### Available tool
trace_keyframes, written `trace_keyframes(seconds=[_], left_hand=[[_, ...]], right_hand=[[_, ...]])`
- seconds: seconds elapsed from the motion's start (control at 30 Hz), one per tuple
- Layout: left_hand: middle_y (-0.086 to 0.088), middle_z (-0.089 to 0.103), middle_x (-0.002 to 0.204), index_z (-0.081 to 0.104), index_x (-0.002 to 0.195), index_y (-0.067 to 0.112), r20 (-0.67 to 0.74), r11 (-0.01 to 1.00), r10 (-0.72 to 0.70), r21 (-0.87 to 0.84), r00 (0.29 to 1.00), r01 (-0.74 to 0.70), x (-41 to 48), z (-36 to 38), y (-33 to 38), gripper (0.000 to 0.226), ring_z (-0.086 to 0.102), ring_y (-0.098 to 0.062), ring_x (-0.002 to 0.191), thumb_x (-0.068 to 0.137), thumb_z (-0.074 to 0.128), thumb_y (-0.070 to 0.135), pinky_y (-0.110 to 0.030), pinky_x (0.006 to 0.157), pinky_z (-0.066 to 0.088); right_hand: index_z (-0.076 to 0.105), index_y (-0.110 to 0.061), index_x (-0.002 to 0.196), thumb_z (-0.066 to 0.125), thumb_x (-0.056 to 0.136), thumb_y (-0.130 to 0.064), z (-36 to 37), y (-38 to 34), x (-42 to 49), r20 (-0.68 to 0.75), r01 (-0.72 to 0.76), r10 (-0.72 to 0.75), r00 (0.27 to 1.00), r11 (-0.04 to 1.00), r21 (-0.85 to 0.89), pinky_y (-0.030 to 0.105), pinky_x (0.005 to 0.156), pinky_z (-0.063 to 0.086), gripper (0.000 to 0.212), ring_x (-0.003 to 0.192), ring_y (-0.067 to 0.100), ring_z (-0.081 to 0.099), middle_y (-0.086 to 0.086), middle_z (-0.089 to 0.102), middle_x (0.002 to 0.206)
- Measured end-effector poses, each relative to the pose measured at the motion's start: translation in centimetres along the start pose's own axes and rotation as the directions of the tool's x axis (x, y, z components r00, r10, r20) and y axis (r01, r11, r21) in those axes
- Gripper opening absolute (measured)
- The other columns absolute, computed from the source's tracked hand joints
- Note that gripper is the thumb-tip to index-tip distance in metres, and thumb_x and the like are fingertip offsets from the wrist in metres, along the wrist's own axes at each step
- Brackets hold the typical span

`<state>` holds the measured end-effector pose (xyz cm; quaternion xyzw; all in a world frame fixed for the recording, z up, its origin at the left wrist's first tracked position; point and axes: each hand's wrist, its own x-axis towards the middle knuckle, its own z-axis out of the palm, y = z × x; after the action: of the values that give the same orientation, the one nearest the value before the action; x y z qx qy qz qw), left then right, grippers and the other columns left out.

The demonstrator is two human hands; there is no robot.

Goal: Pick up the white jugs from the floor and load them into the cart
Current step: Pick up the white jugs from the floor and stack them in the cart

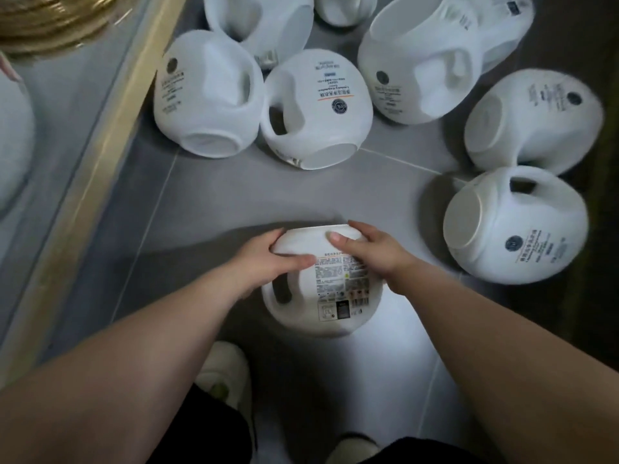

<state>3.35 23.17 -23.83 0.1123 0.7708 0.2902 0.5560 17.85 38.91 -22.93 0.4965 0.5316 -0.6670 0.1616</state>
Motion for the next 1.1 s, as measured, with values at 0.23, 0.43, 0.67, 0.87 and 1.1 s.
trace_keyframes(seconds=[0.23, 0.43, 0.67, 0.87, 1.1], left_hand=[[0.009, 0.055, 0.132, 0.046, 0.141, 0.027, 0.006, 0.998, 0.061, 0.019, 0.998, -0.061, -9.2, -5.1, 8.4, 0.112, 0.054, -0.01, 0.117, 0.041, 0.095, 0.033, -0.026, 0.101, 0.044], [0.009, 0.052, 0.129, 0.044, 0.14, 0.027, 0.014, 0.989, 0.139, 0.039, 0.99, -0.14, -24.6, -12.5, 20.6, 0.101, 0.051, -0.009, 0.115, 0.053, 0.094, 0.025, -0.022, 0.092, 0.041], [0.009, 0.051, 0.13, 0.04, 0.137, 0.041, -0.019, 0.978, 0.207, 0.013, 0.978, -0.206, -41.0, -20.9, 31.1, 0.121, 0.052, -0.013, 0.118, 0.027, 0.089, 0.051, -0.036, 0.102, 0.046], [0.01, 0.054, 0.126, 0.042, 0.134, 0.043, -0.135, 0.952, 0.297, -0.034, 0.945, -0.304, -48.2, -25.7, 34.6, 0.119, 0.054, -0.014, 0.115, 0.026, 0.091, 0.047, -0.042, 0.1, 0.049], [0.01, 0.054, 0.13, 0.046, 0.134, 0.038, -0.395, 0.935, 0.269, -0.112, 0.878, -0.337, -53.8, -28.1, 34.8, 0.115, 0.054, -0.014, 0.116, 0.03, 0.094, 0.044, -0.044, 0.098, 0.05]], right_hand=[[0.04, -0.019, 0.146, 0.086, 0.063, -0.036, 0.4, -7.3, -10.7, -0.06, 0.072, -0.064, 0.996, 0.988, 0.134, 0.03, 0.097, 0.049, 0.096, 0.111, 0.015, 0.063, 0.0, 0.062, 0.125], [0.042, -0.02, 0.144, 0.089, 0.059, -0.032, 0.4, -21.1, -26.7, -0.011, 0.135, -0.135, 0.991, 0.981, 0.139, 0.032, 0.091, 0.055, 0.098, 0.104, 0.013, 0.067, -0.001, 0.066, 0.12], [0.041, -0.02, 0.143, 0.086, 0.063, -0.023, 1.7, -35.5, -43.4, 0.042, 0.234, -0.238, 0.97, 0.967, 0.098, 0.032, 0.091, 0.053, 0.092, 0.103, 0.01, 0.065, -0.002, 0.064, 0.121], [0.042, -0.02, 0.142, 0.092, 0.061, -0.025, 3.9, -42.0, -49.1, 0.074, 0.344, -0.345, 0.936, 0.939, 0.03, 0.037, 0.094, 0.054, 0.095, 0.105, 0.013, 0.067, -0.002, 0.064, 0.122], [0.049, -0.021, 0.136, 0.095, 0.047, -0.032, 6.4, -48.1, -50.1, 0.278, 0.432, -0.401, 0.873, 0.9, -0.057, 0.046, 0.093, 0.055, 0.1, 0.107, 0.022, 0.067, 0.004, 0.064, 0.122]])
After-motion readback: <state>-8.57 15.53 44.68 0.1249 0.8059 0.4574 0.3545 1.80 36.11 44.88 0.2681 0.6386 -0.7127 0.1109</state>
